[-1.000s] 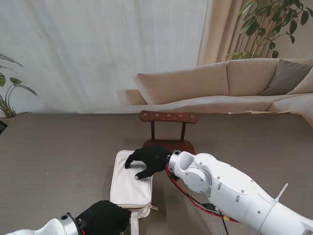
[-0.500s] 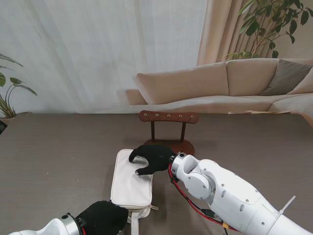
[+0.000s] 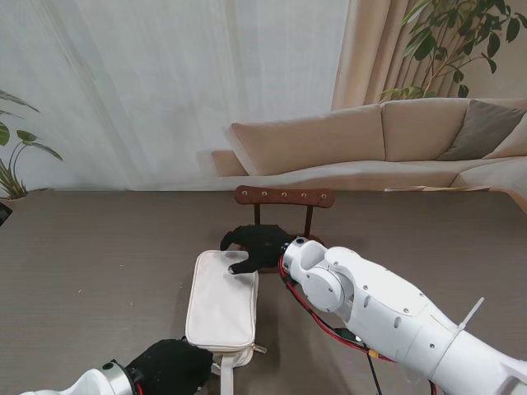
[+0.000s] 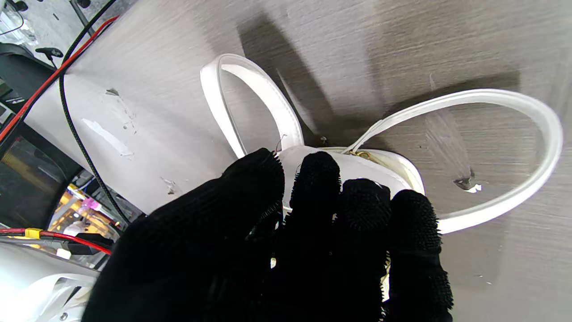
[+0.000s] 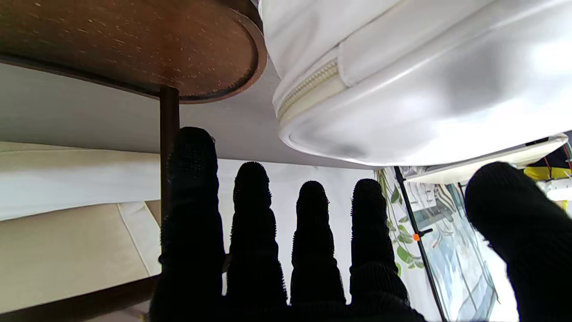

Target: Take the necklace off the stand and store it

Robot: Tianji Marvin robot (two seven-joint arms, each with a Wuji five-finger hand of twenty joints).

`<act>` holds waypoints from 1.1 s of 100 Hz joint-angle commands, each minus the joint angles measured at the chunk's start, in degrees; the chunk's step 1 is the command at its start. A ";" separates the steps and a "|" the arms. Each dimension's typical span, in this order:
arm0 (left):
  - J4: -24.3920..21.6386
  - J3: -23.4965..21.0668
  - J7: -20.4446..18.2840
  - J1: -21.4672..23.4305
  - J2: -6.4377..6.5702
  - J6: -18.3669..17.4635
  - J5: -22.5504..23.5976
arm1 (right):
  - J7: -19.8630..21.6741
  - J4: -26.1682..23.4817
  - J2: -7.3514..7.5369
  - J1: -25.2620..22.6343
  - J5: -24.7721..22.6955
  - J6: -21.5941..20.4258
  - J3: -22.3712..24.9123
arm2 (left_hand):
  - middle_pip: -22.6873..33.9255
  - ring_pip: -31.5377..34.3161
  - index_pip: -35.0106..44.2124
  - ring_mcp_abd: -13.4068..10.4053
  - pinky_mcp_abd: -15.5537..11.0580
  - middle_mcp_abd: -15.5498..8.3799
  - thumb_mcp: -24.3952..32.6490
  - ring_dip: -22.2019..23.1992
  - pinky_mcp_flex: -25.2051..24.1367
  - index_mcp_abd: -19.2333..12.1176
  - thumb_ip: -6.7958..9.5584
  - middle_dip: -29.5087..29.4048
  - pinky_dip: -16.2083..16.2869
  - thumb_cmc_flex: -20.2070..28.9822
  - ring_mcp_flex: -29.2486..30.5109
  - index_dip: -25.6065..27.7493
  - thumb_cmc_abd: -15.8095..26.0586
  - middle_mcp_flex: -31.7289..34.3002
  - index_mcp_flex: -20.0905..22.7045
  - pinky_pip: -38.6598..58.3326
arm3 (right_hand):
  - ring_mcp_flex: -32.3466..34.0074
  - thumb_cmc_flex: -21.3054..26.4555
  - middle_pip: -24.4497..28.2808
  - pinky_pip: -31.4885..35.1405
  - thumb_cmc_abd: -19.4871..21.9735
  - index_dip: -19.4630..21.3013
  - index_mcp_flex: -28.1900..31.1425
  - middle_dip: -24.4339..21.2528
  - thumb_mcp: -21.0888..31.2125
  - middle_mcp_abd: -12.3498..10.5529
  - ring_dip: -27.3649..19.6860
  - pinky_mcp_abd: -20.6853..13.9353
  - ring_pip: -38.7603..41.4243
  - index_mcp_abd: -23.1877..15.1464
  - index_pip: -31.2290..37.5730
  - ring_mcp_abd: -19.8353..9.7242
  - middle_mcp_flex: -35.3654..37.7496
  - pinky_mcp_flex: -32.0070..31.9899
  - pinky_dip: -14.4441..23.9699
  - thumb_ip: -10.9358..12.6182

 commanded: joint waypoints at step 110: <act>8.42 -2.41 17.65 -1.30 -3.16 4.51 7.80 | 11.07 0.13 1.64 -3.05 9.14 -2.09 1.08 | 0.47 -0.11 4.44 -0.01 0.73 -1.72 3.58 -0.71 2.68 -3.24 -1.80 -1.15 -0.68 -1.08 2.61 0.50 -1.19 2.56 3.67 2.61 | 3.45 -2.01 2.72 3.53 1.60 1.22 2.39 1.49 -0.76 1.81 2.64 0.55 3.28 2.54 2.23 1.46 4.84 -25.37 0.96 1.34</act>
